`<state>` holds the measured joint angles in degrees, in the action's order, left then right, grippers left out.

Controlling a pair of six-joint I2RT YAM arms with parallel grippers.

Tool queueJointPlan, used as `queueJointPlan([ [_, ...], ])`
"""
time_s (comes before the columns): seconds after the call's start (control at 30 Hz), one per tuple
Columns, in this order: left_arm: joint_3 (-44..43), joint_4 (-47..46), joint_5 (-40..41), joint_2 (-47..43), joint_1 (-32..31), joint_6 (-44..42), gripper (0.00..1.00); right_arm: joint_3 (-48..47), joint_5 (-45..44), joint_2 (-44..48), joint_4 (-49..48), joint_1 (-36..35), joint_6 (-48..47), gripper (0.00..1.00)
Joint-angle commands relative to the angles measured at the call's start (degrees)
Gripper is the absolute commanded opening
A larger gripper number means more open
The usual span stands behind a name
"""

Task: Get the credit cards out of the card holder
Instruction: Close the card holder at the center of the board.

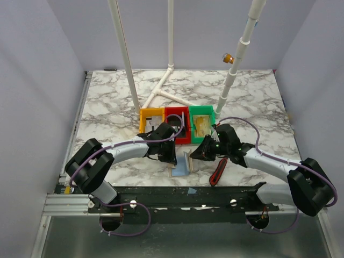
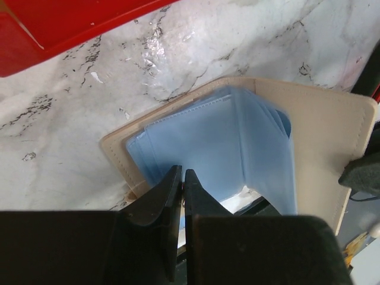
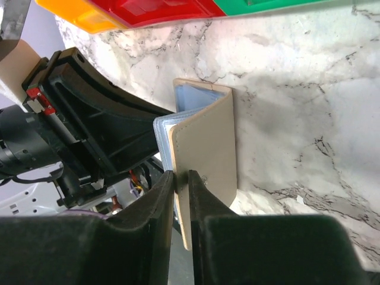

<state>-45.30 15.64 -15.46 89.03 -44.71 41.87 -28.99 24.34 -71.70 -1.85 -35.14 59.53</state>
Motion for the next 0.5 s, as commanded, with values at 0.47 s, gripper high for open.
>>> queueJointPlan([
  [0.47, -1.5, 4.4, 2.8, -5.2, -0.2, -1.8, 0.09, -4.3, -2.5, -3.2, 0.7, -1.0, -1.3, 0.06],
])
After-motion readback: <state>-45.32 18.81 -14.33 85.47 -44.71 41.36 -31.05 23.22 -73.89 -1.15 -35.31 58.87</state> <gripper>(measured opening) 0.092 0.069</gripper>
